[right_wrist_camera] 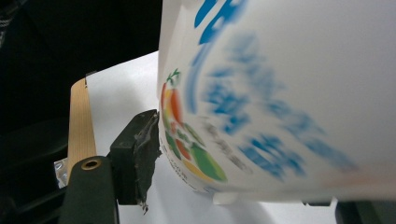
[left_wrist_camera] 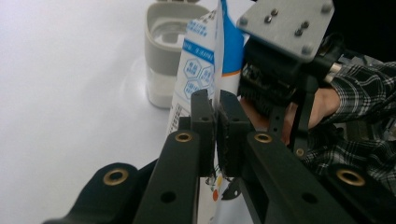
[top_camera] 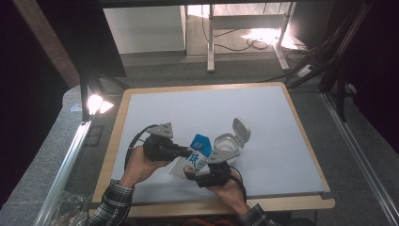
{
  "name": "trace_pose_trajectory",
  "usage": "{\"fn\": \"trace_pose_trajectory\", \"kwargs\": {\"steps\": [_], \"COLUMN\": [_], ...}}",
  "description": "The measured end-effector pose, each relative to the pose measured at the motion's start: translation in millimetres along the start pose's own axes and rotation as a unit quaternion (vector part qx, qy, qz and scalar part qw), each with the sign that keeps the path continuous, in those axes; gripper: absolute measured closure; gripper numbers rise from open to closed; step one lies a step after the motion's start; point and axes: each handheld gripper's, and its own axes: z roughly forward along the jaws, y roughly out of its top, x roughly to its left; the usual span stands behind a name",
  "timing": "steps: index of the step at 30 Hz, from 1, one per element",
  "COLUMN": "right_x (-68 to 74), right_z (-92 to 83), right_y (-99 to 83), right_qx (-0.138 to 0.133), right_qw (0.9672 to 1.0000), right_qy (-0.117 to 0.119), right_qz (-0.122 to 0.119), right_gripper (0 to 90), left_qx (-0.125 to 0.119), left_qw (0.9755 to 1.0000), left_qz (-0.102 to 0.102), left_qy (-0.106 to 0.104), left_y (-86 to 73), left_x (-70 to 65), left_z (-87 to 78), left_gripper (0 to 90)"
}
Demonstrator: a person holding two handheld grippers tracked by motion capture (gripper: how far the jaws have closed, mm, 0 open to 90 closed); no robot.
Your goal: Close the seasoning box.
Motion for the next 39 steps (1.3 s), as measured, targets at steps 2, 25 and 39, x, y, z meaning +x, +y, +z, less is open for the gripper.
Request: {"fn": "trace_pose_trajectory", "kwargs": {"steps": [2,25,39], "right_x": [-0.2,0.4,-2.5], "right_z": [-0.9,0.2,-1.7], "right_y": [0.6,1.3,0.8], "right_qx": [-0.001,-0.004,0.003], "right_qw": [1.0,0.9999,1.0], "right_qy": [0.002,0.006,0.0], "right_qz": [-0.001,-0.008,-0.005], "right_gripper": [33.3,33.3,32.9], "left_qx": [0.003,0.02,0.004], "left_qw": [1.0,0.9995,0.9969], "left_qz": [0.0,-0.007,-0.042], "left_qy": [0.0,0.024,0.067], "left_y": [-3.3,-44.9,-42.9], "left_x": [0.1,4.1,21.5], "left_z": [-0.5,-26.7,-30.5], "left_gripper": [86.8,87.0,90.0]}}
